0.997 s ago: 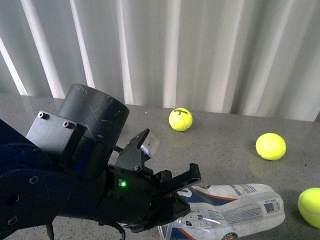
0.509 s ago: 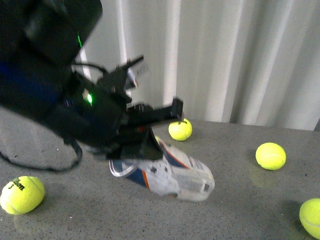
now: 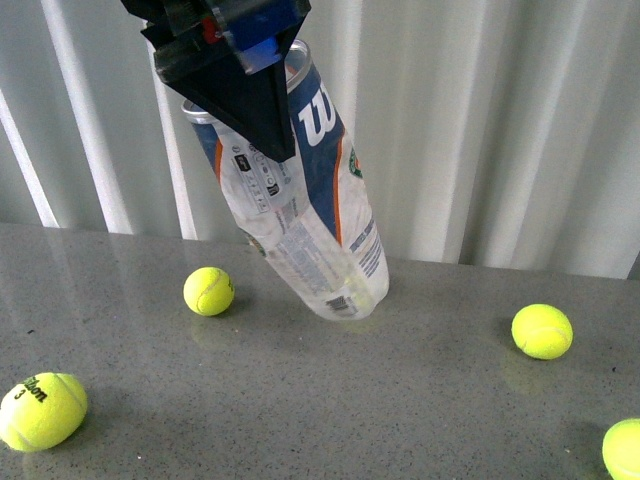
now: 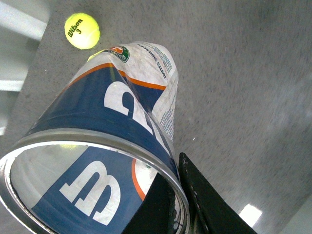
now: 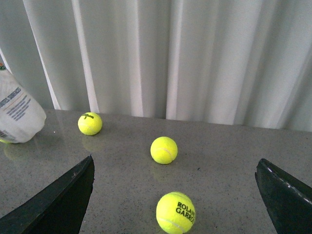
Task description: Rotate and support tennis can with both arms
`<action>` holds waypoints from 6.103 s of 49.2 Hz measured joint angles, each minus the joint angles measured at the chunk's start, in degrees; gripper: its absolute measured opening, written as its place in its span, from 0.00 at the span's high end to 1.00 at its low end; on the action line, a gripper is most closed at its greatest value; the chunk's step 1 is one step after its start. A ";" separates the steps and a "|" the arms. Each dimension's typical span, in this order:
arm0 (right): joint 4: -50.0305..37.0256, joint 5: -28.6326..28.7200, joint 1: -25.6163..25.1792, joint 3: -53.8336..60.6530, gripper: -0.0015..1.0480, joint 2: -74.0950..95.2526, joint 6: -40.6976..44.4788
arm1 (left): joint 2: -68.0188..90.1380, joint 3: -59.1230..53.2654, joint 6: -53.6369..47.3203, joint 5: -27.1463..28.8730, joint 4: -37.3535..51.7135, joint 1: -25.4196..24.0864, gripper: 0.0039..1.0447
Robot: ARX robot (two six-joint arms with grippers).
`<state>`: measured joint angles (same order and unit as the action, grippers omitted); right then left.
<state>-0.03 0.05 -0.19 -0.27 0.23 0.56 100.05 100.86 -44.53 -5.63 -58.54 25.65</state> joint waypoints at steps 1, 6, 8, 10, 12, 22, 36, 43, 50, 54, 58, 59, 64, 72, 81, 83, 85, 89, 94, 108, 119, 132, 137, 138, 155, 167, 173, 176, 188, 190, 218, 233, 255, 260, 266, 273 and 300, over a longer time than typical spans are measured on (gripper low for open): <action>0.00 0.00 0.00 0.00 0.07 0.00 0.00 | 0.24 0.39 -1.05 0.52 -0.55 0.20 0.97; 0.00 0.00 0.00 0.00 0.07 0.00 0.00 | 2.14 2.12 -9.16 4.37 -3.21 1.75 0.97; 0.00 0.00 0.00 0.00 0.07 0.00 0.00 | 2.75 1.95 -12.61 6.16 -3.17 2.43 0.97; 0.00 -0.02 0.00 0.00 0.07 0.00 0.00 | 3.41 1.53 -14.88 7.34 -2.93 3.17 0.97; 0.00 0.00 0.00 0.00 0.07 0.00 0.00 | 4.02 0.68 -16.90 7.41 -2.75 4.13 0.97; 0.00 -0.02 0.00 0.00 0.07 0.00 0.00 | 5.20 -3.26 -25.16 7.13 -5.66 8.57 0.97; 0.00 0.00 0.00 0.00 0.07 0.00 0.00 | 11.63 0.87 -28.17 6.64 -7.06 9.70 0.97; 0.00 0.00 0.00 0.00 0.07 0.00 0.00 | 13.90 2.56 -29.59 8.57 -6.64 9.18 0.97; 0.00 0.00 0.00 0.00 0.07 0.00 0.00 | 16.90 5.40 -31.85 9.77 -6.64 8.13 0.97; 0.00 0.00 0.00 0.00 0.07 0.00 0.00 | 17.62 6.40 -31.95 9.09 -7.50 7.85 0.97; 0.00 0.00 0.00 0.00 0.07 0.00 0.00 | 17.94 6.64 -32.52 9.70 -7.28 7.61 0.97; 0.00 0.00 0.00 0.00 0.07 0.00 0.00 | 18.01 6.64 -32.70 10.03 -7.08 7.54 0.97; 0.00 0.00 0.00 0.00 0.07 0.00 0.00 | 18.43 6.56 -33.46 10.05 -6.64 7.34 0.97; 0.00 0.00 0.00 0.00 0.07 0.00 0.00 | 18.43 4.81 -33.81 9.86 -5.07 7.34 0.97; 0.00 0.00 0.00 0.00 0.07 0.00 0.00 | 18.43 3.23 -33.88 9.66 -3.63 7.34 0.97; 0.00 -0.02 0.00 0.00 0.07 0.00 0.00 | 18.43 3.17 -33.86 9.66 -3.41 7.34 0.94; 0.00 0.00 0.00 0.00 0.07 0.00 0.00 | 18.43 3.04 -33.88 9.64 -3.15 7.34 0.87; 0.00 0.00 0.00 0.00 0.07 0.00 0.00 | 18.43 2.82 -33.88 9.77 -2.71 7.34 0.75; 0.00 0.00 0.00 0.00 0.07 0.00 0.00 | 18.40 2.84 -33.88 9.75 -2.78 7.32 0.61; 0.00 0.00 0.00 0.00 0.07 0.00 0.00 | 18.29 3.52 -33.81 9.77 -3.76 7.34 0.21; 0.00 0.00 0.00 0.00 0.07 0.00 0.00 | 16.68 3.58 -33.27 9.44 -4.22 7.58 0.06; 0.00 0.00 0.00 0.00 0.07 0.00 0.00 | 8.59 3.56 -27.15 -0.96 2.29 6.40 0.06; 0.00 0.00 0.00 0.00 0.07 0.00 0.00 | 1.14 -0.31 -19.91 -5.51 13.09 2.71 0.06; 0.00 -0.02 0.00 0.00 0.07 0.00 0.00 | -0.90 -1.79 -17.42 -5.95 16.52 1.42 0.06; 0.00 0.00 0.00 0.00 0.07 0.00 0.00 | -24.52 -26.34 19.98 -5.77 46.73 -16.74 0.06; 0.00 -0.02 0.00 0.00 0.07 0.00 0.00 | -39.65 -56.63 41.24 5.84 76.13 -25.66 0.38; 0.00 0.04 0.00 0.00 0.07 0.00 0.00 | -45.03 -69.02 43.43 5.70 81.96 -25.66 0.64; 0.00 0.00 0.00 0.00 0.07 0.00 0.00 | -46.34 -72.06 43.63 5.70 83.23 -25.66 0.73; 0.00 0.00 0.00 0.00 0.07 0.00 0.00 | -52.87 -82.07 44.26 5.73 86.79 -25.64 0.97; 0.00 0.00 0.00 0.00 0.07 0.00 0.00 | -53.92 -83.56 44.39 5.73 87.10 -25.66 0.97; 0.00 0.00 0.00 0.00 0.07 0.00 0.00 | -67.82 -95.27 44.46 5.66 85.02 -25.64 0.97; 0.00 0.00 0.00 0.00 0.07 0.00 0.00 | -74.95 -97.88 44.48 5.66 80.52 -25.64 0.97; 0.00 0.00 0.00 0.00 0.07 0.00 0.00 | -85.13 -99.45 44.61 5.66 73.66 -25.64 0.97; 0.00 0.00 0.00 0.00 0.07 0.00 0.00 | -86.73 -99.45 44.61 5.66 72.13 -25.64 0.97; 0.00 0.00 0.00 0.00 0.07 0.00 0.00 | -88.94 -99.45 44.61 5.66 69.85 -25.64 0.97; 0.00 0.00 0.00 0.00 0.07 0.00 0.00 | -93.83 -99.43 44.61 5.66 63.80 -25.64 0.97; 0.00 0.00 0.00 0.00 0.07 0.00 0.00 | -99.84 -99.43 44.68 5.66 58.58 -25.64 0.47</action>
<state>-0.03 0.05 -0.19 -0.27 0.23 0.56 0.21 1.43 0.14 0.03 0.03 0.01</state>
